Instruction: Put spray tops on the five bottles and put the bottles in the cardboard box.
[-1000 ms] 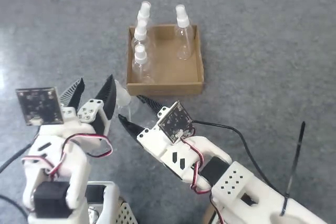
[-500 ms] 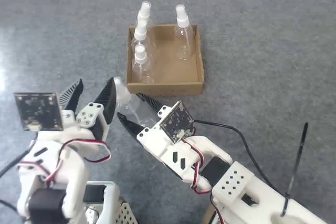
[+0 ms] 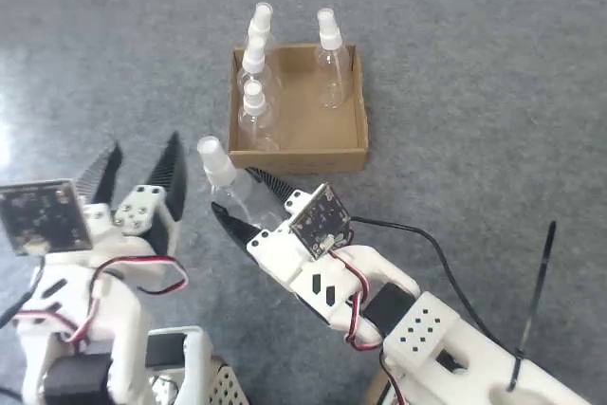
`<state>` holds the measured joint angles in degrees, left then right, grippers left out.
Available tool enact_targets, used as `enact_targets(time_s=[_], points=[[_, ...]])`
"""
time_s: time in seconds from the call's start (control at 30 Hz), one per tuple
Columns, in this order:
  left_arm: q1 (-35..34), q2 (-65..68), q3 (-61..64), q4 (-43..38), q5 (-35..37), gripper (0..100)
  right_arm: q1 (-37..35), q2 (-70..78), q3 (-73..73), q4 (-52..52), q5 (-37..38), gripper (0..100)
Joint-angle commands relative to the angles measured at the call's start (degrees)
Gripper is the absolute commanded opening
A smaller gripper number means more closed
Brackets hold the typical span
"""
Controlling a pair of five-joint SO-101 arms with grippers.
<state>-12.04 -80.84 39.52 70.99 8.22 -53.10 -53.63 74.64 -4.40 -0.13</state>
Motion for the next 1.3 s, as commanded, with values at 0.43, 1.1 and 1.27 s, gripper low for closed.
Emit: enact_targets(time_s=[0.43, 1.1, 1.27], points=[[-1.23, -0.18, 13.14, -7.47, 1.05, 21, 0.66, -1.63, -1.85, -2.95, 0.09, 1.7], [15.91, -0.18, 15.52, -8.00, -3.87, 21, 0.92, -1.01, -1.76, -2.42, 0.18, 1.7], [15.38, -0.18, 15.52, -8.00, -3.96, 21, 1.01, -1.01, -1.76, -2.42, 0.18, 1.7]])
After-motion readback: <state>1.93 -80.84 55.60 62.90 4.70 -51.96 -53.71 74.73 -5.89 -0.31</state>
